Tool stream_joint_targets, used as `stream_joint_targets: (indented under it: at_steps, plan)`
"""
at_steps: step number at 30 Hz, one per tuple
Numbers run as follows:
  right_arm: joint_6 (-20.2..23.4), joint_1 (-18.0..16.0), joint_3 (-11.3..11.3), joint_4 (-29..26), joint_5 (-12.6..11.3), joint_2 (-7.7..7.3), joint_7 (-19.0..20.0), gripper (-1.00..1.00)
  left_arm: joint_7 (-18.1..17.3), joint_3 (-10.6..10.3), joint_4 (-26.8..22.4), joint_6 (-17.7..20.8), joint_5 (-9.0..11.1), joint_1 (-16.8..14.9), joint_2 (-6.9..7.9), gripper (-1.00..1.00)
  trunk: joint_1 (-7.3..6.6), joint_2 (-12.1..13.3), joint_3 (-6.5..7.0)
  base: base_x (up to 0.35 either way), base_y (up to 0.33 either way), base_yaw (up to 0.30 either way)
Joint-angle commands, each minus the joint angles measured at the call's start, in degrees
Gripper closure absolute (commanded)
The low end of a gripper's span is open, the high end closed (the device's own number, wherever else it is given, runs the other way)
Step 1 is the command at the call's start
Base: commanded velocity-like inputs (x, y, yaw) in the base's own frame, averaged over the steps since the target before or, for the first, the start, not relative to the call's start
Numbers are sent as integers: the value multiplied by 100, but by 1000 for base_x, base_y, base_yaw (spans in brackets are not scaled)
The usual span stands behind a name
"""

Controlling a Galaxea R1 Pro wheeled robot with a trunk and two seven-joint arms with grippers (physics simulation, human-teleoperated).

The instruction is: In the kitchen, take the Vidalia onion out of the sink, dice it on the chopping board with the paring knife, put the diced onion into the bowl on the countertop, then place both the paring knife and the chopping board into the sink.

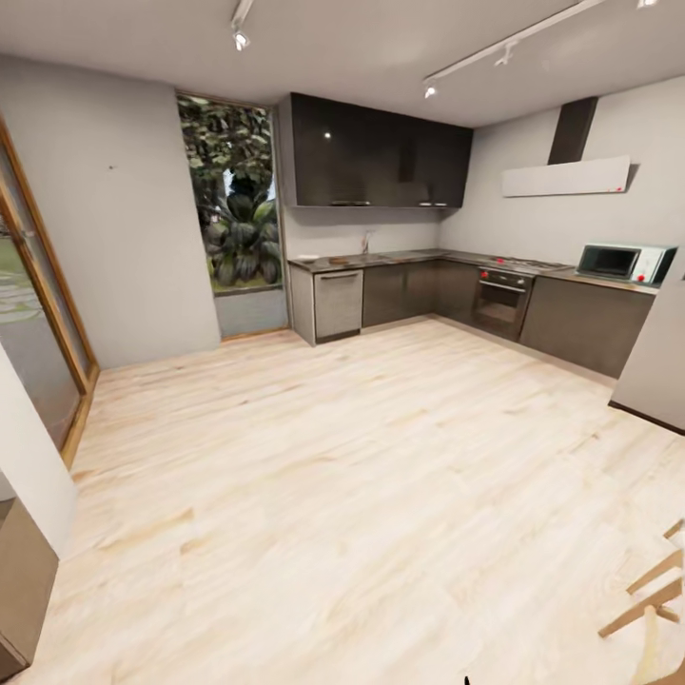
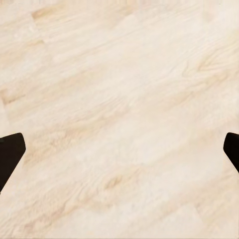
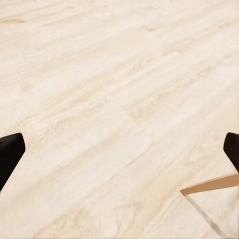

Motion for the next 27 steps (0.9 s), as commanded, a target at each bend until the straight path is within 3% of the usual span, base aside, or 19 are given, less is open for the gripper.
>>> stream_joint_targets:
  at_steps: [1,27]
  plan:
    - [-12,-1,0,-1,0,2,-16,-100,1,0,-8,-7,14,2,0,-100,4,-2,-4,324,0,0]
    - [-19,-1,0,2,0,2,-16,-100,-8,0,54,-7,14,2,-8,-100,4,-2,-4,324,0,0]
